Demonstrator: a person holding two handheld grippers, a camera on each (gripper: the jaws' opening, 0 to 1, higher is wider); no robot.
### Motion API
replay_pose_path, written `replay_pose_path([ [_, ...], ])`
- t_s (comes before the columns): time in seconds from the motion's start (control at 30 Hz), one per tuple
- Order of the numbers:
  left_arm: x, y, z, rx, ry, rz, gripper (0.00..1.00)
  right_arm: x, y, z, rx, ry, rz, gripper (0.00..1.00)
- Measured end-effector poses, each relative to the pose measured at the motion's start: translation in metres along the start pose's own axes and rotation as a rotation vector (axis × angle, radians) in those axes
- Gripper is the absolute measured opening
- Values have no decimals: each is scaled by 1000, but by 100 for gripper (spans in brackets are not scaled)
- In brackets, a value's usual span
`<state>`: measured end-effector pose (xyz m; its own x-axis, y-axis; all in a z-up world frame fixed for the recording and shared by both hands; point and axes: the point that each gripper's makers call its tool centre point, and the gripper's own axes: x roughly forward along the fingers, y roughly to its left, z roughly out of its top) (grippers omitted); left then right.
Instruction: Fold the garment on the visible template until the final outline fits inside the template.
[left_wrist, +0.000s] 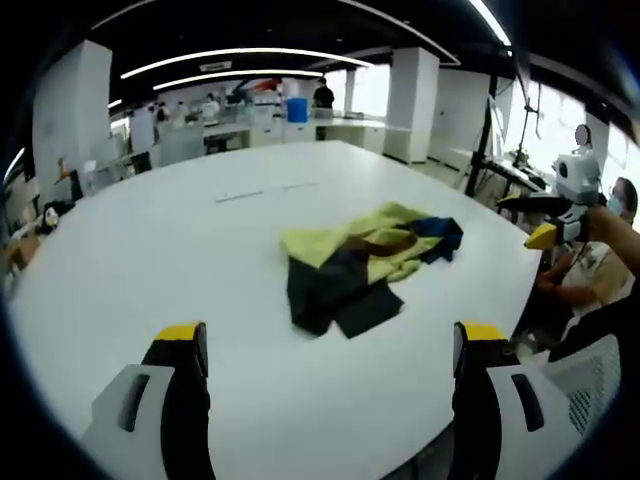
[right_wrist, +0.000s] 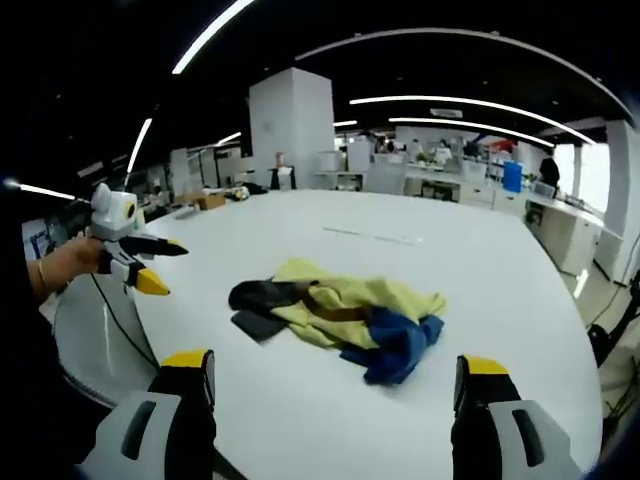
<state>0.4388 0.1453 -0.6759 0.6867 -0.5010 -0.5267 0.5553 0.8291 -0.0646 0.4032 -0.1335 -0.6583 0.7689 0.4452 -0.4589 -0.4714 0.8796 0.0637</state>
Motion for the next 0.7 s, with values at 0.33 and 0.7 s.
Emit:
replay_pose_path([
  [0.33,2,-1,1,2,0,-11,99,-1,-1,4,18,-34,-5,96],
  [0.7,4,0,3,3,-4,-20,99,-2,-3,6,30,-46,-11,95],
])
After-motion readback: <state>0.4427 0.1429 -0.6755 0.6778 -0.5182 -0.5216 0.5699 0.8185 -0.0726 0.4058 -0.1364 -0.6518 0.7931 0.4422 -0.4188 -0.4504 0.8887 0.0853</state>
